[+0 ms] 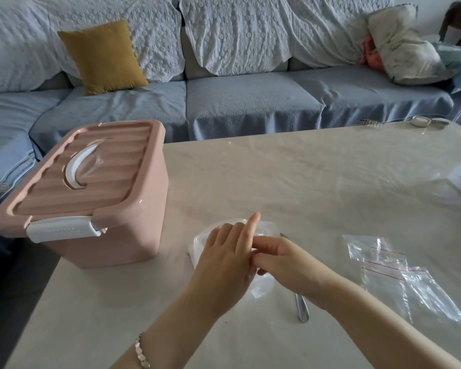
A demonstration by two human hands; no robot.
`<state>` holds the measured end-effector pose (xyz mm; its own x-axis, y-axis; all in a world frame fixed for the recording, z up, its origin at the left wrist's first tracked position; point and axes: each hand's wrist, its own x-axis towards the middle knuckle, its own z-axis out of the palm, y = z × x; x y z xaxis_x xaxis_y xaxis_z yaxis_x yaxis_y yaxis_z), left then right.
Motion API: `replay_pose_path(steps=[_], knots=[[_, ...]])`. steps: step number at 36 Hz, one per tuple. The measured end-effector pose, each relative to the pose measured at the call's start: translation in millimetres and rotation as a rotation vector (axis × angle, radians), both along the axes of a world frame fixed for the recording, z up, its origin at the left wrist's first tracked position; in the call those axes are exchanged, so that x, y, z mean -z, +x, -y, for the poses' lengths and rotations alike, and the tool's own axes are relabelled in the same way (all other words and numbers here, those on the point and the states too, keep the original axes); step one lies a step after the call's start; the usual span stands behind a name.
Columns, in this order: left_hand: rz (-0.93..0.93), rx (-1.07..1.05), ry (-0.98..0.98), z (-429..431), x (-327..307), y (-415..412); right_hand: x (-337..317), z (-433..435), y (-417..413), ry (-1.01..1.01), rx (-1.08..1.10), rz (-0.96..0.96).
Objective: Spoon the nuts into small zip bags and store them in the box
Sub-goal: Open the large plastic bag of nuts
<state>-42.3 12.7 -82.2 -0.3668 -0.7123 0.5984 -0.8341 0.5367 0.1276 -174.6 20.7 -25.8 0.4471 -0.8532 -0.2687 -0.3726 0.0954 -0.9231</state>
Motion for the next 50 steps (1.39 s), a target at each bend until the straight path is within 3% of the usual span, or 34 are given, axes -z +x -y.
replay_pose_path(steps=[5,10,15,17,20,23,25,29,34,39,42,45,50], knots=[[-0.066,-0.112,0.119,-1,5,4,9,-1,-2,-0.051,-0.075,-0.038],[-0.067,-0.123,0.063,-7,8,12,11,-5,-5,-0.040,-0.166,0.001],[0.004,-0.143,0.122,-15,14,23,17,-8,-13,0.141,-0.080,0.208],[-0.082,-0.201,0.195,-16,14,28,27,-4,-17,0.033,0.124,0.092],[-0.291,-0.273,0.296,-21,12,38,53,7,-33,-0.196,0.399,-0.429],[-0.482,-0.395,0.436,-24,12,47,80,11,-47,-0.022,0.211,-0.975],[-0.554,-0.432,0.468,-24,14,52,99,9,-49,0.098,0.118,-1.067],[-0.582,-0.440,0.471,-21,20,56,114,5,-44,0.041,0.142,-1.148],[-0.573,-0.421,0.494,-19,33,57,108,3,-65,-0.096,0.292,-1.064],[-0.663,-0.433,0.569,-16,33,53,78,-2,-86,-0.407,0.541,-0.694],[-0.752,-0.448,0.644,-12,31,47,47,-5,-81,-0.542,0.442,-0.502],[-0.770,-0.468,0.708,-7,33,42,24,-7,-69,-0.523,0.358,-0.370],[-0.774,-0.432,0.799,-6,37,42,22,-6,-52,-0.460,0.305,-0.478]])
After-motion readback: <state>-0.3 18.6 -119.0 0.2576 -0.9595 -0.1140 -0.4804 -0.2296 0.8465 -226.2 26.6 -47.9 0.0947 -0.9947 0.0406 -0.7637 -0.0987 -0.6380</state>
